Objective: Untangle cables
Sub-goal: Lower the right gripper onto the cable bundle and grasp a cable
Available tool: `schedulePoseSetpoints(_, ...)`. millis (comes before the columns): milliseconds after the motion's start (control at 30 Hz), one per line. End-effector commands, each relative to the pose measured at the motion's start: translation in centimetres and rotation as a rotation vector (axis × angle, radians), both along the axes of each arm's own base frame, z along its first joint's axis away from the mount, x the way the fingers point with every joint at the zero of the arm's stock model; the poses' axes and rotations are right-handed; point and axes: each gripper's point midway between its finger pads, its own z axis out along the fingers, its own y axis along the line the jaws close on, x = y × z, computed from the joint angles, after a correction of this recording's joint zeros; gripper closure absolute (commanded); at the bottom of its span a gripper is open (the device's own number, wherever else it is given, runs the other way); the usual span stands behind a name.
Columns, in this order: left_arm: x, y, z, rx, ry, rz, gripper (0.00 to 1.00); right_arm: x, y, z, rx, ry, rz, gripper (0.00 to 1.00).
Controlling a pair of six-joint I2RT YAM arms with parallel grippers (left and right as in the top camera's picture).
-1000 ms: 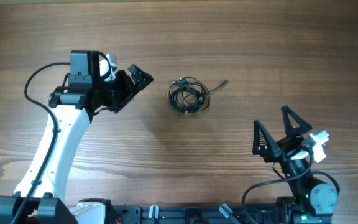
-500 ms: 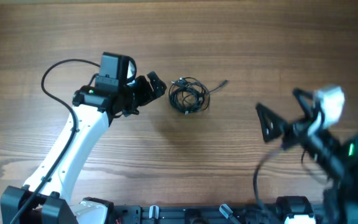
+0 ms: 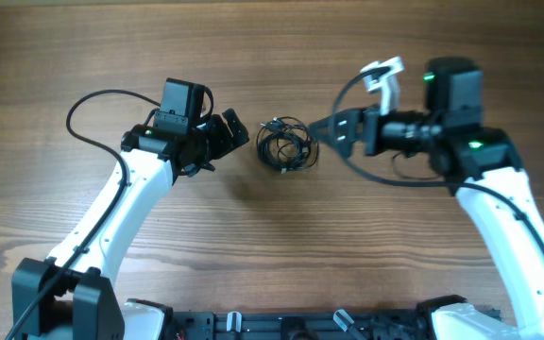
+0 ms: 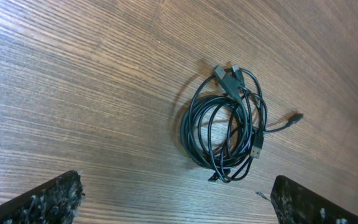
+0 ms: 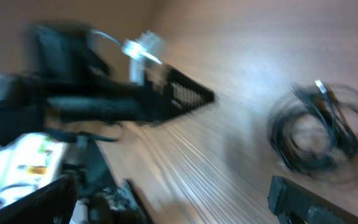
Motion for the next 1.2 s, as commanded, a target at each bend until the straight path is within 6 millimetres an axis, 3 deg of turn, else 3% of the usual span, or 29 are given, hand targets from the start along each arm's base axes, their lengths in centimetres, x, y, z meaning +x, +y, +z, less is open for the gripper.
schedulePoseSetpoints(0, 0.5, 0.0, 0.2, 0.007, -0.014, 0.013, 0.0, 2.8, -1.8, -1.4, -0.288, 0.024, -0.217, 0.0)
schedulePoseSetpoints(100, 0.7, 0.0, 0.3, 0.005, -0.022, 0.013, 0.0, 3.3, -3.3, -1.7, -0.444, 0.12, -0.27, 0.0)
schedulePoseSetpoints(200, 0.7, -0.1, 0.3, 0.004, -0.024, 0.013, 0.0, 4.5, -2.3, -2.9, -0.424, 0.145, -0.246, 0.0)
schedulePoseSetpoints(300, 0.7, -0.1, 0.3, 0.004, -0.024, 0.013, 0.0, 5.4, -1.1, -6.1, -0.414, 0.226, -0.261, 0.0)
schedulePoseSetpoints(367, 0.7, -0.1, 0.3, 0.004, -0.024, 0.013, 0.0, 6.2, -0.7, -9.3, -0.408, 0.351, -0.322, 0.01)
schedulePoseSetpoints(467, 0.7, -0.1, 0.3, 0.004, -0.024, 0.013, 0.0, 6.4, -0.4, -13.6, -0.423, 0.514, -0.369, 0.24)
schedulePoseSetpoints(600, 1.0, 0.5, 0.2, 0.035, -0.033, 0.031, 0.0, 4.8, 1.9, -16.6, -0.461, 0.524, -0.185, 0.33)
schedulePoseSetpoints(733, 1.1, 3.1, -0.2, 0.089, -0.003, 0.23, 0.0, 4.0, 4.0, -17.9, -0.538, 0.408, -0.055, 0.36)
schedulePoseSetpoints(867, 0.6, 6.5, -0.9, 0.043, 0.088, 0.487, 0.0, 5.1, 3.0, -18.8, -0.714, 0.283, -0.12, 0.35)
schedulePoseSetpoints(967, 0.0, 9.0, -1.3, 0.044, 0.135, 0.564, 0.0, 5.1, 4.7, -18.5, -0.707, 0.163, 0.024, 0.31)
schedulePoseSetpoints(1167, 0.0, 10.2, -1.2, -0.057, 0.177, 0.602, 0.0, 6.7, 5.9, -18.0, -0.723, 0.032, 0.029, 0.32)
